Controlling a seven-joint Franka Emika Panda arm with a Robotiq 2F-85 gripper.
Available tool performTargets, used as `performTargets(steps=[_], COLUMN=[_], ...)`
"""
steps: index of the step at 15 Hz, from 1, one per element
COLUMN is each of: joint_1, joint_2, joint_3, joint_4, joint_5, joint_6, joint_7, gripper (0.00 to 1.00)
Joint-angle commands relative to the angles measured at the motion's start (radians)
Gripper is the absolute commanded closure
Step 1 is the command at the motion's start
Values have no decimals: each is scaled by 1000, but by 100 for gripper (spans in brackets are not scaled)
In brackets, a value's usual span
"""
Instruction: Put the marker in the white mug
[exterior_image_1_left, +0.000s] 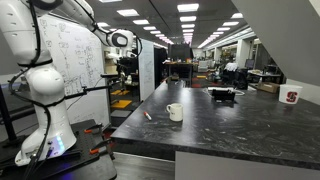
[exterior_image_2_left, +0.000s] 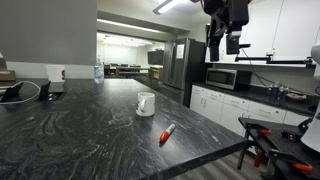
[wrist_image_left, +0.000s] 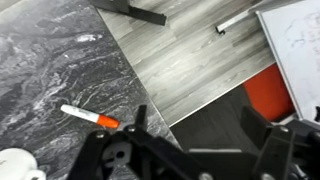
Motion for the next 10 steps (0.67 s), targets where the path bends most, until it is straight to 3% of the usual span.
performTargets(steps=[1,6,10], joint_1=[-24,-67,-97], joint_2=[22,100,163], joint_3=[-7,-35,-59], joint_4=[4,31,21], joint_5=[-28,-67,-77], joint_6=[64,148,303], joint_7=[6,28,152], gripper=[0,0,0])
